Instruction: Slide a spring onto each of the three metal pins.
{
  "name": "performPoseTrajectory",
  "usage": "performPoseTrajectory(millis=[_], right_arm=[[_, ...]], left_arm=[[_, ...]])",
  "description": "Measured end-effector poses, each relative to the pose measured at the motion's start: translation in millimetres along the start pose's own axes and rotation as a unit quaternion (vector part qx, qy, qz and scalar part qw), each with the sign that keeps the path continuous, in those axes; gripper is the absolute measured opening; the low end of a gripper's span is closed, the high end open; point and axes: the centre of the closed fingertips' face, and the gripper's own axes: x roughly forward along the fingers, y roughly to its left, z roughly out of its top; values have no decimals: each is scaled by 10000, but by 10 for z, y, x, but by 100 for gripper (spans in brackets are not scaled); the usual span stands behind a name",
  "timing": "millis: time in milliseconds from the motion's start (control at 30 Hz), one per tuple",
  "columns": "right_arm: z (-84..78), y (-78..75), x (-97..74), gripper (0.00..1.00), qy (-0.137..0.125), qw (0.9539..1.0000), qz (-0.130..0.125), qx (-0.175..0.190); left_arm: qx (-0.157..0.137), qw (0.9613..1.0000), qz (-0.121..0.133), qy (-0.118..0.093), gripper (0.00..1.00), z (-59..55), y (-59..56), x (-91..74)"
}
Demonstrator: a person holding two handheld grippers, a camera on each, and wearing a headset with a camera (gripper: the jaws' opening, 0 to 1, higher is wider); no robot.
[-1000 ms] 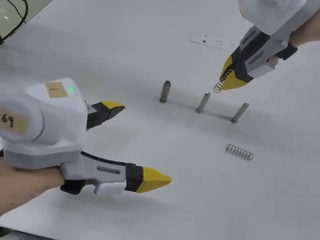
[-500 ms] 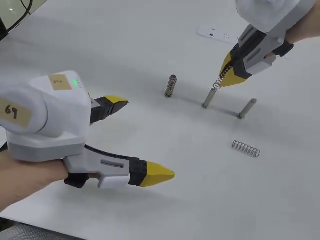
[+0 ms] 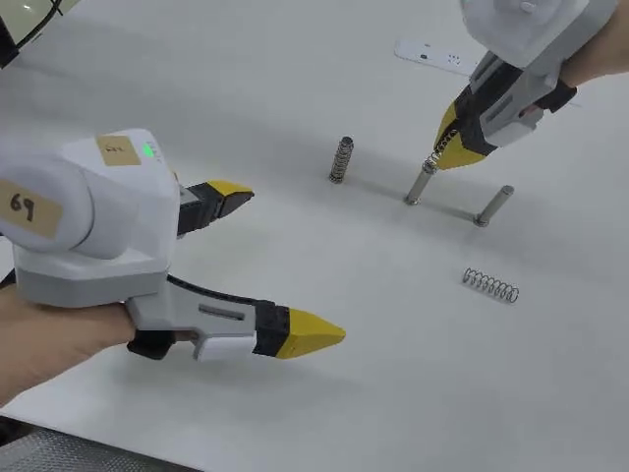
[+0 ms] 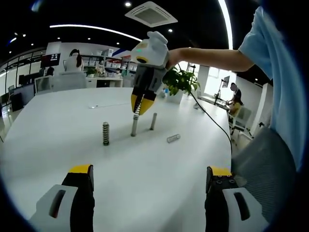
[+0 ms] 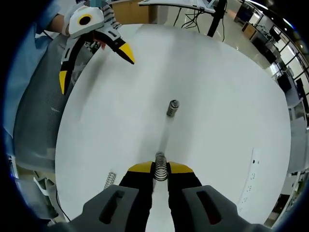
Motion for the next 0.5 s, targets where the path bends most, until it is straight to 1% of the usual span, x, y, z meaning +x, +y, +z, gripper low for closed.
performPoseTrajectory(millis=[133,200,267,333,500], right_arm=[[-13,-7,71,8,33,10000,36,-7],[-21,-36,118,8,59,10000,28,-35],[-7,-13,125,8,63,9999,88,-35],[-26,-20,165,8,112,9999,81,-62],[-34,-22,267,8,134,9998,119,-70]], left_arm=[[2,10000,4,12,94,-9,4,-3],[-20,10000,1,13,94,-10,3,-6],[-26,10000,10,21,94,-15,9,-6],[-44,10000,-1,23,94,-19,7,-4],[-58,10000,2,23,94,-19,11,-1]])
